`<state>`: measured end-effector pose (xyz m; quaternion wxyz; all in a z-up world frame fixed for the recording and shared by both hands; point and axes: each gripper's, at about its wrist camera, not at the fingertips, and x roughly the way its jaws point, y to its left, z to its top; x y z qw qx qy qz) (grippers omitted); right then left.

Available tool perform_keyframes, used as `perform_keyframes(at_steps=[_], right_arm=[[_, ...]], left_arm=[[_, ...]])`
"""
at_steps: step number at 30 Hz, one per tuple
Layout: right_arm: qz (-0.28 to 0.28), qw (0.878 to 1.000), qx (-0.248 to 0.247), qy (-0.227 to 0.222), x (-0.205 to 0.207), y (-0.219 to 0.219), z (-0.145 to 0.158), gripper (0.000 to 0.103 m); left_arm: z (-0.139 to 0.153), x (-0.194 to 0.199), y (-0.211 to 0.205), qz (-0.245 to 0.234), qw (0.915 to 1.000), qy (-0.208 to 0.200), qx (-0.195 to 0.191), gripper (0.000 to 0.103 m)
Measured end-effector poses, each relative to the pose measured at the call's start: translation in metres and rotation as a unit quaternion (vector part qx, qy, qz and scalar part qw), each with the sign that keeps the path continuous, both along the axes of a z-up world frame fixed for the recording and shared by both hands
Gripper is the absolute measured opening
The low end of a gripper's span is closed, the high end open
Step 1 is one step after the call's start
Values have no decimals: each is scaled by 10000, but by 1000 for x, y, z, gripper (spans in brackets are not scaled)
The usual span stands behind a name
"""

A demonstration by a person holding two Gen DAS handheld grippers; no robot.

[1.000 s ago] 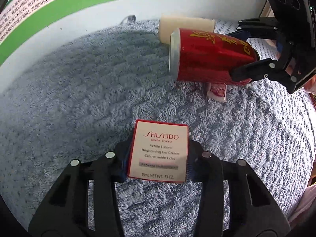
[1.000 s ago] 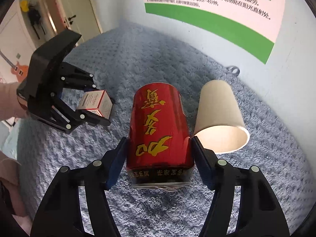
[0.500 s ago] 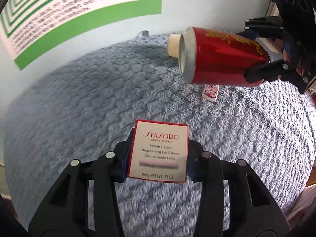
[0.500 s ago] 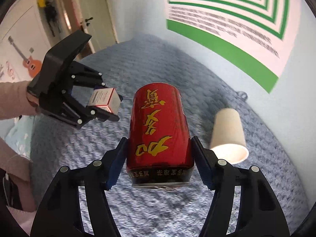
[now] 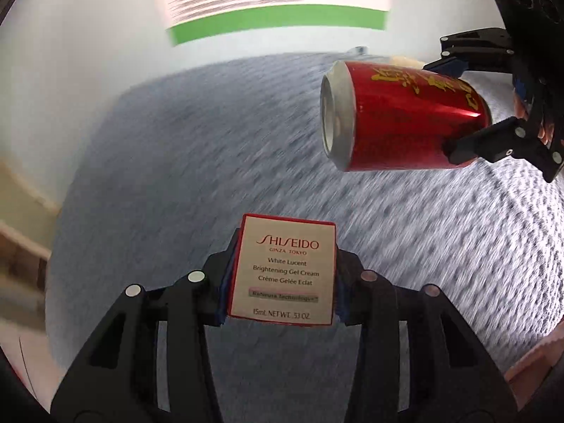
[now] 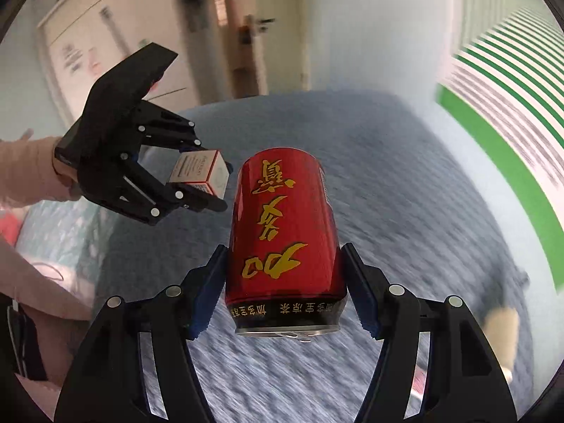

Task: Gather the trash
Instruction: 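Carry the Shiseido box and red can toward the wastebasket with both grippers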

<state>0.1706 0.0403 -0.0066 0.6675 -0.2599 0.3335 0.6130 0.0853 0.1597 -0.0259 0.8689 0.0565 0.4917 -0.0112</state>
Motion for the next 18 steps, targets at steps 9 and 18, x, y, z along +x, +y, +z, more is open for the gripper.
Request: perform_keyframes(at_steps=[9,18], right_arm=[[1190,9929,-30,36,-89,106,-2,65],[1867,9822,-118,185,-187,200,-15,65]], left_arm=[[-6,-119,73,1186,9929,81,19,40],[-13,-234,146,1946,9808,130,-63,40]])
